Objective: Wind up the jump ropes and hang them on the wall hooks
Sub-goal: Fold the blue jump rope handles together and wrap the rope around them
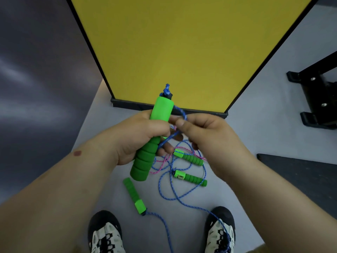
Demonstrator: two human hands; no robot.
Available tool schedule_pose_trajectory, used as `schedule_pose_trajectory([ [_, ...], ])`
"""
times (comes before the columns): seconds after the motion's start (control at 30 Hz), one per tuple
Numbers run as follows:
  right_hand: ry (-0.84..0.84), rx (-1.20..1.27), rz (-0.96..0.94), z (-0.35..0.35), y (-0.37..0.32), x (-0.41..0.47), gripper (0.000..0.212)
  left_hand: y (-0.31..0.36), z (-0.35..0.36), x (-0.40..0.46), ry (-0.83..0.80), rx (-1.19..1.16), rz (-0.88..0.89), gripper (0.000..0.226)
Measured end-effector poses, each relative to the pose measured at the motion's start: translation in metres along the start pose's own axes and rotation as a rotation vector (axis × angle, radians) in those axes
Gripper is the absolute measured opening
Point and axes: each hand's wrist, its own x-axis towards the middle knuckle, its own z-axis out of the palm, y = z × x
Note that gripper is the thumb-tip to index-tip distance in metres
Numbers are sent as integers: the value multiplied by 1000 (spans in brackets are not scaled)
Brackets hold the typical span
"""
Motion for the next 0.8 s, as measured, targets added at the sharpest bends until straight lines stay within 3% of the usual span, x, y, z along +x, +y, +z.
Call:
schedule_pose_trajectory([
  [0.07, 115, 33, 58, -8, -1, 7, 14, 0, -3, -1, 22, 75, -18, 34],
  [0.17, 143, 174, 136, -13, -4, 13, 14, -1, -3, -1, 84, 74, -29, 6],
  [0.37, 212, 428, 114, -14, -6, 13, 16, 3, 2, -6, 31, 56, -39, 8],
  [0.47, 117, 522, 147, -11, -5, 11, 18, 4, 4, -5, 78, 14, -34, 8],
  [0.6, -5, 412, 123, 2, 1, 5, 12, 5, 5, -4, 109, -27, -33, 9],
  [0.8, 91, 373, 98, -3, 0, 8, 9, 5, 9, -5, 85, -47, -47, 7],
])
